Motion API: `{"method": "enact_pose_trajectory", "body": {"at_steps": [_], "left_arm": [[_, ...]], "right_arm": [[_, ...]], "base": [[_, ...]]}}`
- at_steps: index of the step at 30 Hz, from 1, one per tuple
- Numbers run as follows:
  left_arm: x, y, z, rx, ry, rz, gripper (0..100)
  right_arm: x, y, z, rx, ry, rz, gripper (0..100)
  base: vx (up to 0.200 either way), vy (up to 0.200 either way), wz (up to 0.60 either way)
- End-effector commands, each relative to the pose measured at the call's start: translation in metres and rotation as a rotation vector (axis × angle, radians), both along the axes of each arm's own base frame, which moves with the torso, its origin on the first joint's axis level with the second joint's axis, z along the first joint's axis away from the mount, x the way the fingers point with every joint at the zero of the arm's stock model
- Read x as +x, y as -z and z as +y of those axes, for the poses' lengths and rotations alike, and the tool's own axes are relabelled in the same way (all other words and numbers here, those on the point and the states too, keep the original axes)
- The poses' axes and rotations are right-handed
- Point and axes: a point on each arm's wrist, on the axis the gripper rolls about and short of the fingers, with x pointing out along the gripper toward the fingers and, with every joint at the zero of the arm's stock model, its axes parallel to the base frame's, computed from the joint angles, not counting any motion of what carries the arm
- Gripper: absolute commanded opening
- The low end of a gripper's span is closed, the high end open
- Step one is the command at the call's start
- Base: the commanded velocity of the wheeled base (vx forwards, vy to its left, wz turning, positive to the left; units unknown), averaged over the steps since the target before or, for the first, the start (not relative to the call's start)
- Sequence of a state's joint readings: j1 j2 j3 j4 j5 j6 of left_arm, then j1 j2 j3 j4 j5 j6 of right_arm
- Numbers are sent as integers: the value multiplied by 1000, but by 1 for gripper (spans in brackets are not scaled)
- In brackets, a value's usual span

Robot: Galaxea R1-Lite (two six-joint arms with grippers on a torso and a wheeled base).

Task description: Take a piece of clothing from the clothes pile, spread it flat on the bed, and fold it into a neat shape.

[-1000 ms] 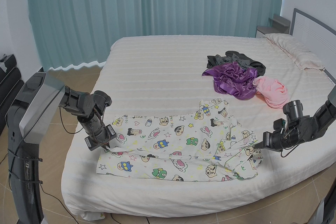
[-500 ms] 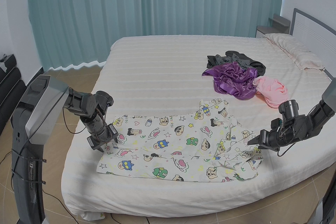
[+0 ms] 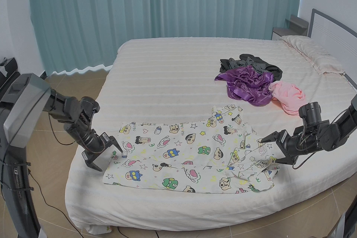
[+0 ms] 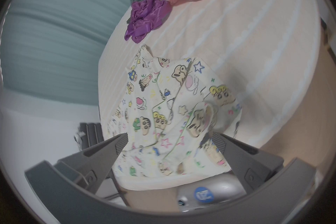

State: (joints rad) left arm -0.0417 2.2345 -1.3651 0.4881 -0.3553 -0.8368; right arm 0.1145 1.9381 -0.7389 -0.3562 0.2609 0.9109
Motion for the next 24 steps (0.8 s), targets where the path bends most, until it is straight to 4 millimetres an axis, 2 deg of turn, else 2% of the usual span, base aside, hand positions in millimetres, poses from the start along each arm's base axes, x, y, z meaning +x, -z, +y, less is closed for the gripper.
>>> {"method": "enact_pose_trajectory", "body": {"at_steps": [1, 6, 10, 11, 13, 24], "left_arm": [[-64, -33, 20, -186, -16, -146, 100], [-62, -18, 21, -186, -21, -199, 100], [-65, -15, 19, -194, -12, -185, 100], [-68, -13, 19, -196, -9, -188, 100], [-69, -12, 18, -194, -6, -194, 100], [-70, -9, 18, -190, -5, -203, 100]], "right_arm": [[-31, 1, 35, -14, 28, -44, 100], [-32, 37, 45, -55, 22, -32, 100], [-32, 51, 46, -73, 31, -40, 100], [-30, 63, 46, -79, 35, -35, 100], [-28, 72, 45, -84, 37, -24, 100], [-25, 79, 44, -91, 59, -30, 100]], "base": [[0, 0, 0], [0, 0, 0], [0, 0, 0], [0, 0, 0], [0, 0, 0], [0, 0, 0]]}}
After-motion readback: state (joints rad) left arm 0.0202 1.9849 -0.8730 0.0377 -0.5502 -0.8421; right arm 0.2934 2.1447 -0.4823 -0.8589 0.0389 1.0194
